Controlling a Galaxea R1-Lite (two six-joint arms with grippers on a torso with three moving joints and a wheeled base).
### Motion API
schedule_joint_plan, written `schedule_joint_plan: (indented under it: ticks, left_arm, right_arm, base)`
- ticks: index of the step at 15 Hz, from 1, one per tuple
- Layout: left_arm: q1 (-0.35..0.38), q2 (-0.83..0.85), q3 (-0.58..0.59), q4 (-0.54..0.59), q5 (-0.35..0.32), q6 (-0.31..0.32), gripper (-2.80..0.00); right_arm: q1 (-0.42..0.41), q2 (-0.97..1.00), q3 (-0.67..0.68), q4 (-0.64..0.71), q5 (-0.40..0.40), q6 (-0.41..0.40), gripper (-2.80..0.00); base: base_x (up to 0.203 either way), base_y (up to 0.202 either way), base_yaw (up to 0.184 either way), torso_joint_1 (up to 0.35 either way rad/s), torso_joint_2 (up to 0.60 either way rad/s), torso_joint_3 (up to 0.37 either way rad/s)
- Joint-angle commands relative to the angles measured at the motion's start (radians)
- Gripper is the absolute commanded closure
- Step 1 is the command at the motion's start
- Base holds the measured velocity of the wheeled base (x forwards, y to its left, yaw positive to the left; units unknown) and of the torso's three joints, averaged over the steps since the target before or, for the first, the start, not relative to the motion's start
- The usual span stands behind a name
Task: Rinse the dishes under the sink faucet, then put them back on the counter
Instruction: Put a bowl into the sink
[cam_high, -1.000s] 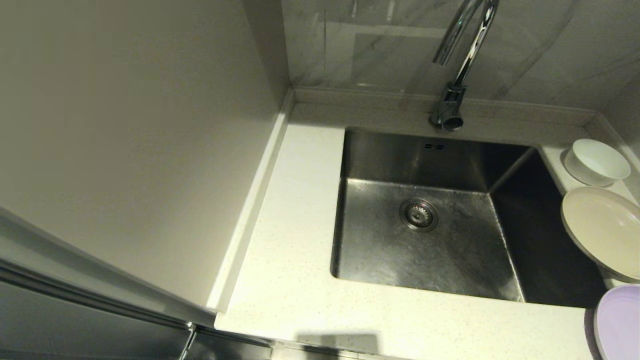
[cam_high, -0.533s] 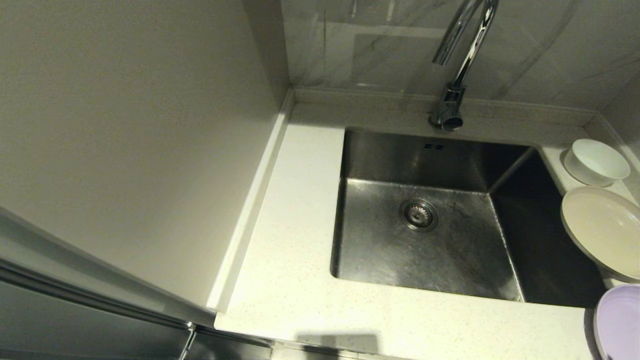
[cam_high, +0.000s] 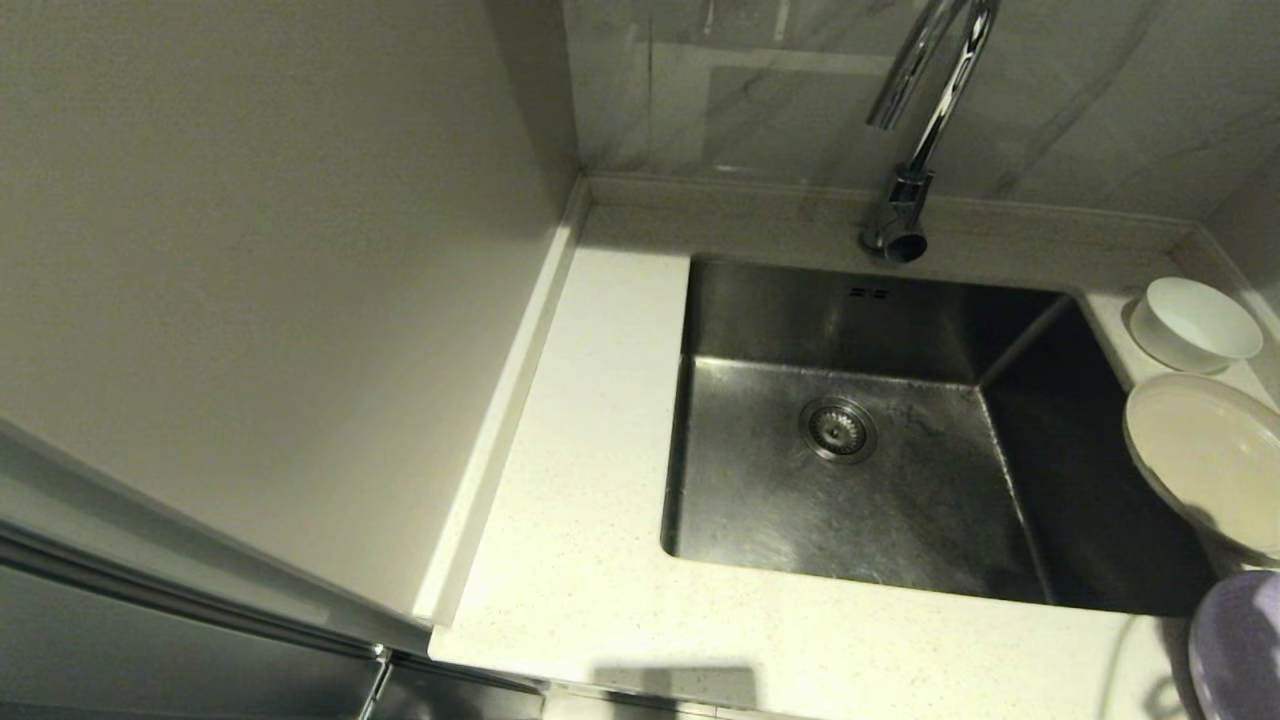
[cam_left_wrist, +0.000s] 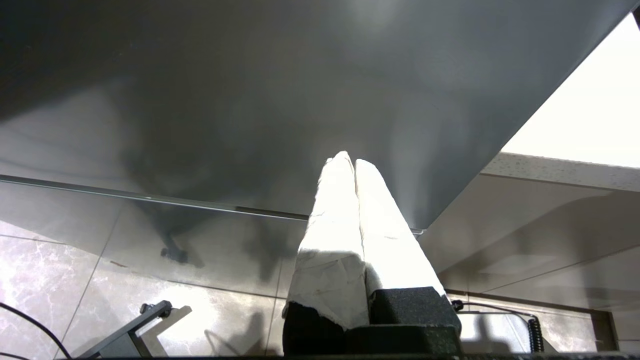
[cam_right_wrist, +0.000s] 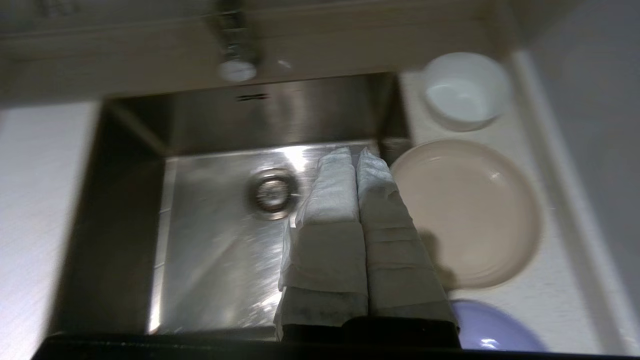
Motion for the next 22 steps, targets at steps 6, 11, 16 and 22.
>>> schedule_joint_plan:
  ticks: [6, 11, 16, 22]
  left_arm:
    - [0.000, -0.003, 0.000, 0.000, 0.000, 0.000, 0.00]
    - [-0.001, -0.004, 0.000, 0.000, 0.000, 0.000, 0.00]
    - [0.000, -0.005, 0.000, 0.000, 0.000, 0.000, 0.00]
    - [-0.001, -0.003, 0.000, 0.000, 0.000, 0.000, 0.00]
  right_arm:
    - [0.001, 0.578, -0.532, 0.302, -0.264, -0.179, 0.00]
    - [-0.004, 0.769, -0.630, 0.296, -0.274, -0.188, 0.00]
    - [-0.058, 0.890, -0.655, 0.178, -0.289, -0.180, -2.80]
    - [-0.145, 1.030, -0.757, 0.165, -0.275, -0.016, -2.80]
  base:
    - [0.000, 0.000, 0.000, 0.000, 0.00, 0.000]
    - [0.000, 0.000, 0.000, 0.000, 0.00, 0.000]
    - [0.000, 0.000, 0.000, 0.000, 0.00, 0.000]
    - [0.000, 0.000, 0.000, 0.000, 0.00, 0.000]
